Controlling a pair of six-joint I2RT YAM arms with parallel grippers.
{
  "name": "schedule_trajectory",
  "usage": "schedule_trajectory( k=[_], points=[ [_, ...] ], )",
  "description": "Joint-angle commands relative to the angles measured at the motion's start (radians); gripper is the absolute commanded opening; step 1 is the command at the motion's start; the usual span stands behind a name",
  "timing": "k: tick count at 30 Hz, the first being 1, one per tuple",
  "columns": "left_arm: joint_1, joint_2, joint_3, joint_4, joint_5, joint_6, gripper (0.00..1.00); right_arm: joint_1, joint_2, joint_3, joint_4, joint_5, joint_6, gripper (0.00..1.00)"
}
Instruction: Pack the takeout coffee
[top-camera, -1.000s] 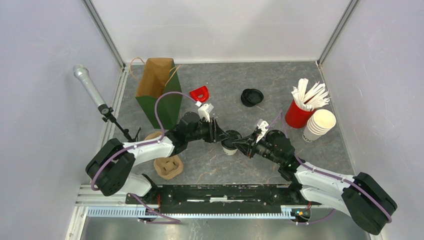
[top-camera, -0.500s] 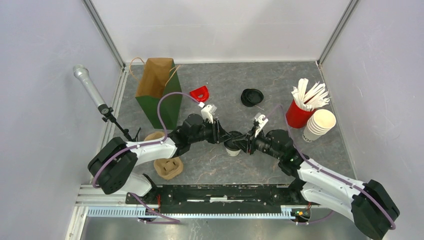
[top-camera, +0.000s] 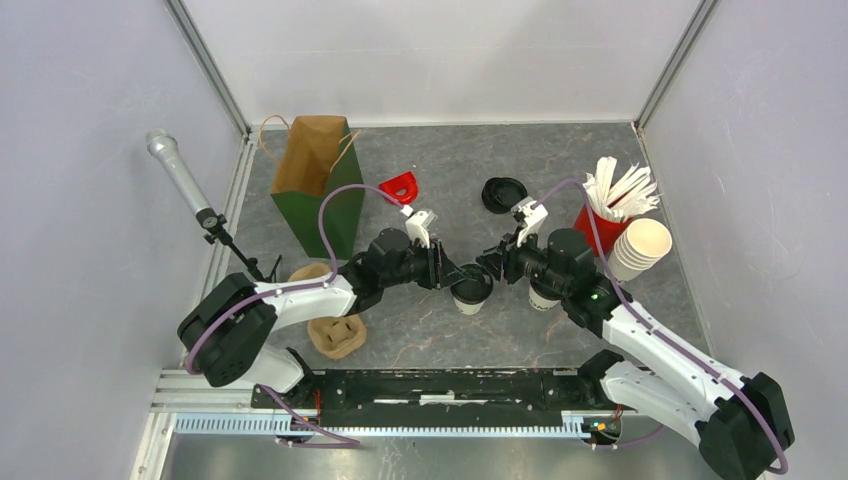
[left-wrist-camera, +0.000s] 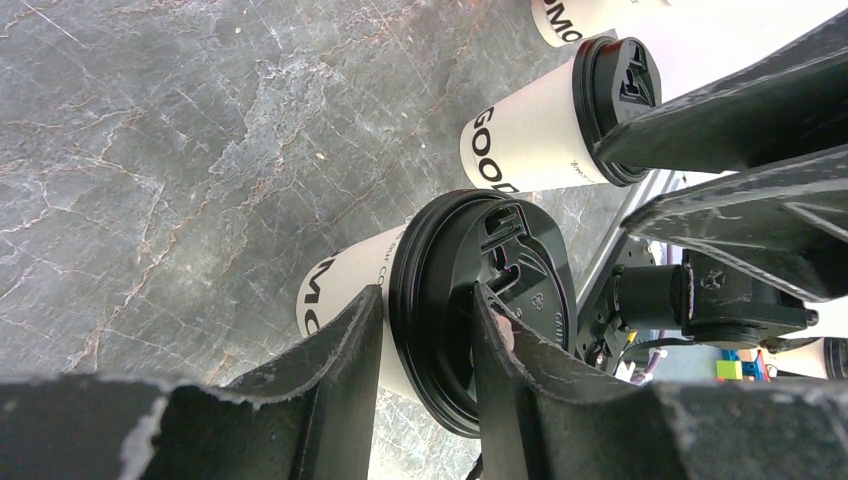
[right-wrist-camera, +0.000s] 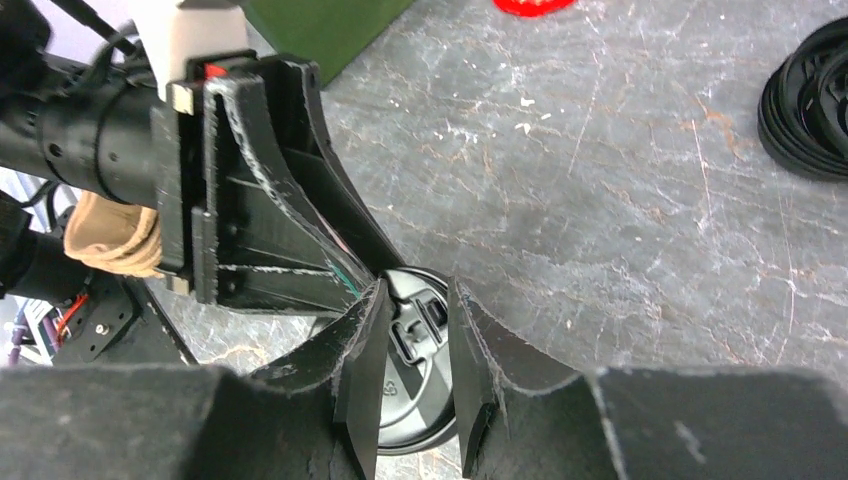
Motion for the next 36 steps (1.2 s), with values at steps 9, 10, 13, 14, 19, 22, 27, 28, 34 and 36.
schedule_trajectory(
  k=[9, 10, 13, 14, 19, 22, 27, 28, 34, 36],
  points=[
    [-0.022, 0.049, -0.033, -0.219, -0.034, 0.093, 0.43, -0.056, 0.045, -0.070, 0.003, -0.061, -0.030, 0.31],
    [-0.022, 0.048, -0.033, -0.220, -0.038, 0.094, 0.43, -0.058, 0.047, -0.081, 0.009, -0.059, -0.031, 0.31],
    [-0.023, 0.054, -0.037, -0.222, -0.041, 0.094, 0.43, -0.060, 0.035, -0.142, 0.037, -0.064, -0.023, 0.29],
    [-0.023, 0.057, -0.038, -0.222, -0.042, 0.093, 0.43, -0.060, 0.032, -0.166, 0.052, -0.065, -0.019, 0.29],
    [-0.025, 0.081, -0.066, -0.213, -0.065, 0.086, 0.43, -0.061, -0.002, -0.339, 0.147, -0.049, 0.034, 0.26],
    [-0.026, 0.097, -0.097, -0.171, -0.068, 0.066, 0.43, -0.061, -0.004, -0.444, 0.211, -0.042, 0.064, 0.25],
    [-0.033, 0.121, -0.130, -0.110, -0.069, 0.043, 0.42, -0.062, 0.014, -0.517, 0.283, -0.033, 0.087, 0.24],
    [-0.035, 0.125, -0.128, -0.102, -0.063, 0.041, 0.42, -0.061, 0.020, -0.509, 0.283, -0.033, 0.086, 0.24],
    [-0.035, 0.110, -0.042, -0.108, -0.014, 0.135, 0.42, -0.061, -0.032, -0.387, 0.206, -0.033, 0.084, 0.30],
    [-0.035, 0.122, 0.000, -0.119, 0.007, 0.180, 0.42, -0.064, -0.060, -0.312, 0.131, -0.008, 0.050, 0.34]
  ],
)
